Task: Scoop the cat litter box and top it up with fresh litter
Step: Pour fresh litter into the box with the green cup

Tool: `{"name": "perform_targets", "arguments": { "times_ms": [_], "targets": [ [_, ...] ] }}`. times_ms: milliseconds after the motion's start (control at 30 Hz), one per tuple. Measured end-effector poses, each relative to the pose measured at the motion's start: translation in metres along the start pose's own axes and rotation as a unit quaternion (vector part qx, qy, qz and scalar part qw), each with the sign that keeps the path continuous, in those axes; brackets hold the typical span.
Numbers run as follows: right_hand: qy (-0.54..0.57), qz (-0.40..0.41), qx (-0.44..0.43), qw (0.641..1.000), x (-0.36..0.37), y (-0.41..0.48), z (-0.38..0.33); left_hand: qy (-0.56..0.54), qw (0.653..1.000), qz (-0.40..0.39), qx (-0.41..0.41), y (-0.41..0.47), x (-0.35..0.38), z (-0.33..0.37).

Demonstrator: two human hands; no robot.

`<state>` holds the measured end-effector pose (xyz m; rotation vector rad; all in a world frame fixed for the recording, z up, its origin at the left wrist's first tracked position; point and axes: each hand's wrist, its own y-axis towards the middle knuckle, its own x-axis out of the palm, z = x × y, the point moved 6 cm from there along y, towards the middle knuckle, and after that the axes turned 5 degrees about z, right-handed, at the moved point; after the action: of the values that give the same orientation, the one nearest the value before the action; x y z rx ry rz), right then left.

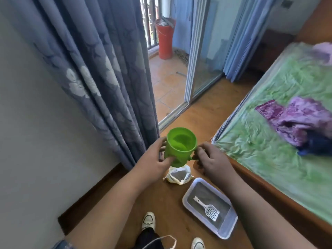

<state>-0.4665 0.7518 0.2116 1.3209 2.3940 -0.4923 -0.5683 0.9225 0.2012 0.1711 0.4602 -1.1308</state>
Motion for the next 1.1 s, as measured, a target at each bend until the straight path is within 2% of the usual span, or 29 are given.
{"name": "perform_targets", "arguments": {
  "times_ms": [233,367,467,700,800,933,1100],
  "targets": [
    [0.030,0.125,0.148,0.981,0.025,0.005,0.088,0.118,0.978,-0.171,-0.020,0.069,0.047,-0.087],
    [0.034,0.146,0.218,0.964,0.063,0.011,0.166,0.159,0.962,-0.222,-0.026,0.094,0.098,-0.150],
    [0.041,0.146,0.251,0.956,0.110,0.023,0.246,0.193,0.950,-0.243,-0.044,0.108,0.151,-0.232],
    [0.024,0.125,0.280,0.952,0.237,0.064,0.483,0.232,0.937,-0.219,-0.145,0.114,0.268,-0.474],
    [-0.031,0.109,0.262,0.958,0.270,0.089,0.559,0.251,0.925,-0.225,-0.177,0.118,0.298,-0.560],
    [-0.104,0.052,0.228,0.967,0.285,0.145,0.618,0.320,0.905,-0.247,-0.133,0.160,0.327,-0.615],
    [-0.148,0.018,0.175,0.973,0.287,0.214,0.641,0.419,0.848,-0.300,-0.122,0.224,0.346,-0.661]
  ]
}}
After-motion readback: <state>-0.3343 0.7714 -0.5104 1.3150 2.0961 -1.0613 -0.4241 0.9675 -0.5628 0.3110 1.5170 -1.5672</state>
